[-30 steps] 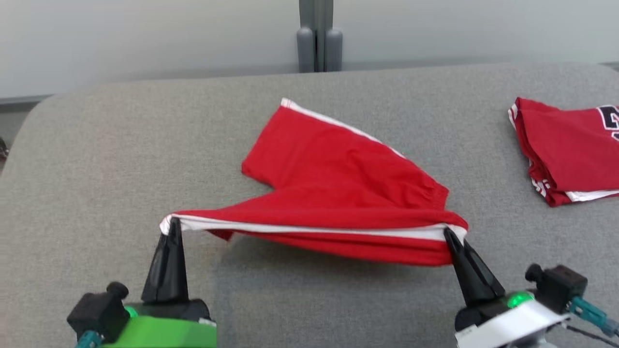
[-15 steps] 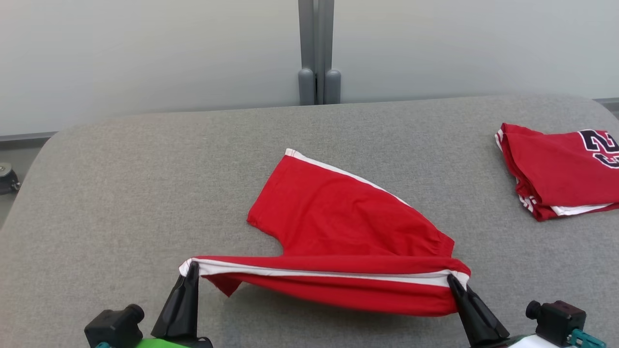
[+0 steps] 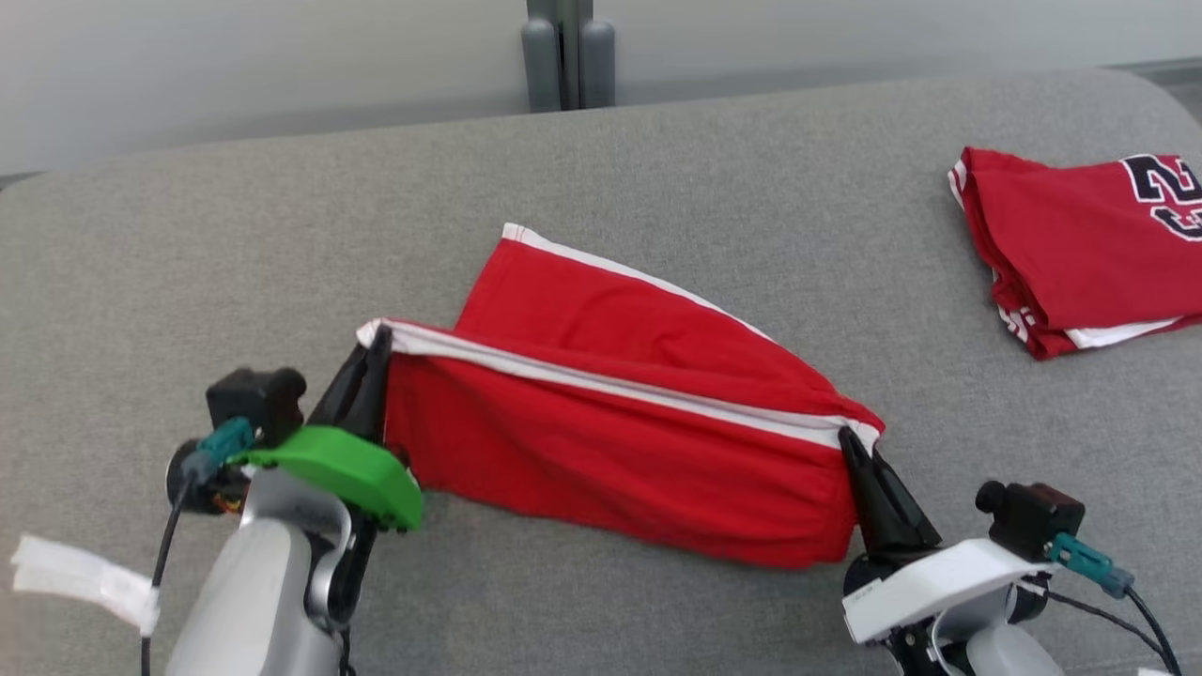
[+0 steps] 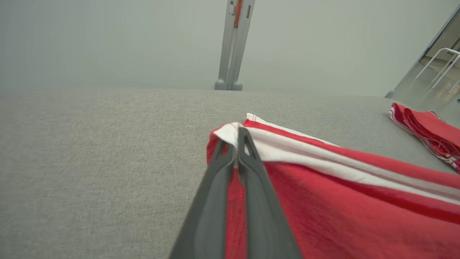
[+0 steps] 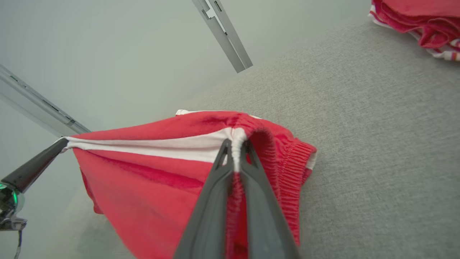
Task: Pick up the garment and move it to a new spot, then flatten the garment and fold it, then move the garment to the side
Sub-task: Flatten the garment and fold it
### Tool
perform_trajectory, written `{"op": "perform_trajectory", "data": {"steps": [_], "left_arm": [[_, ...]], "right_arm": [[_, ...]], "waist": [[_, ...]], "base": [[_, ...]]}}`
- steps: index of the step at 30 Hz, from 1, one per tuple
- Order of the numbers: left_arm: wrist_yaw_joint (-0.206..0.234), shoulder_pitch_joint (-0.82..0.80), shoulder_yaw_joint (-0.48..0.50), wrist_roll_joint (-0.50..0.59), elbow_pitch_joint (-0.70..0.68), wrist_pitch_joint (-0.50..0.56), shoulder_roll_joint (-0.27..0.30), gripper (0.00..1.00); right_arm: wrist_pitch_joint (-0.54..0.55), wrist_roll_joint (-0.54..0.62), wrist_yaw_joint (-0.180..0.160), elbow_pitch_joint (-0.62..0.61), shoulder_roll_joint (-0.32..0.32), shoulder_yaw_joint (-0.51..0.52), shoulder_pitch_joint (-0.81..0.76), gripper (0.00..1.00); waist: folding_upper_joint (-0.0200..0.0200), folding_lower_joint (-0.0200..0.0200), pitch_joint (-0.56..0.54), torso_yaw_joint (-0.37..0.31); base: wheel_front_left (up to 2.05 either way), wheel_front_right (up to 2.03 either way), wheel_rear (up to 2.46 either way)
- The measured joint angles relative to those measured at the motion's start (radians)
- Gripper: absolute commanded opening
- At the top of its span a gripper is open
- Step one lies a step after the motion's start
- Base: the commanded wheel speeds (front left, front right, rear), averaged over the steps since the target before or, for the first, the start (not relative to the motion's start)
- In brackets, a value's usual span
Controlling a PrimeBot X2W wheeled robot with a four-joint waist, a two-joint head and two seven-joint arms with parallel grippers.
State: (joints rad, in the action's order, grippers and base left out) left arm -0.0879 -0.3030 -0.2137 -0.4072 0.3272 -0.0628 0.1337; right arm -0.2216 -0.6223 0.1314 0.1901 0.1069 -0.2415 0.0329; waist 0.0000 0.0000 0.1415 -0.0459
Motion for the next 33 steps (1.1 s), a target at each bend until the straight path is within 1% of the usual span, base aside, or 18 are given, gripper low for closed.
{"op": "perform_trajectory", "data": {"steps": [5, 8, 14, 21, 30, 31, 32, 33], "left_arm": [[-0.011, -0.2, -0.031, 0.025, 0.212, -0.012, -0.015, 0.0], [-0.018, -0.284, -0.047, 0.032, 0.326, -0.03, -0.025, 0.0], [-0.026, -0.413, -0.077, 0.042, 0.504, -0.053, -0.033, 0.0], [-0.031, -0.534, -0.11, 0.054, 0.635, -0.079, -0.045, 0.0], [-0.03, -0.611, -0.127, 0.056, 0.76, -0.114, -0.057, 0.0], [-0.025, -0.617, -0.129, 0.056, 0.771, -0.121, -0.058, 0.19], [-0.025, -0.62, -0.13, 0.056, 0.777, -0.131, -0.058, 0.64], [-0.023, -0.624, -0.13, 0.056, 0.783, -0.143, -0.059, 0.98]], "right_arm": [[-0.018, 0.025, 0.0, 0.086, -0.037, 0.019, 0.09, 0.0], [-0.027, 0.034, 0.0, 0.122, -0.047, 0.019, 0.129, 0.0], [-0.036, 0.033, 0.0, 0.166, -0.056, 0.012, 0.17, 0.0], [-0.04, -0.007, 0.0, 0.174, -0.057, -0.01, 0.207, 0.0], [-0.04, -0.032, 0.0, 0.175, -0.057, -0.035, 0.225, 0.0], [-0.04, -0.032, 0.0, 0.176, -0.057, -0.036, 0.227, 0.0], [-0.04, -0.032, 0.0, 0.176, -0.057, -0.036, 0.228, 0.0], [-0.04, -0.035, 0.0, 0.175, -0.057, -0.034, 0.228, 0.13]], "waist": [[0.0, 0.0, 0.08, -0.027], [0.0, 0.0, 0.12, -0.045], [0.0, 0.0, 0.171, -0.088], [0.0, 0.0, 0.203, -0.125], [0.0, 0.0, 0.21, -0.15], [0.0, 0.0, 0.209, -0.151], [0.0, 0.0, 0.208, -0.151], [0.0, 0.0, 0.207, -0.152]], "base": [[0.0, 0.0, 0.0], [0.0, 0.0, 0.0], [0.0, 0.0, 0.0], [0.0, 0.0, 0.0], [0.0, 0.0, 0.0], [0.0, 0.0, 0.0], [0.0, 0.0, 0.0], [0.0, 0.0, 0.0]]}}
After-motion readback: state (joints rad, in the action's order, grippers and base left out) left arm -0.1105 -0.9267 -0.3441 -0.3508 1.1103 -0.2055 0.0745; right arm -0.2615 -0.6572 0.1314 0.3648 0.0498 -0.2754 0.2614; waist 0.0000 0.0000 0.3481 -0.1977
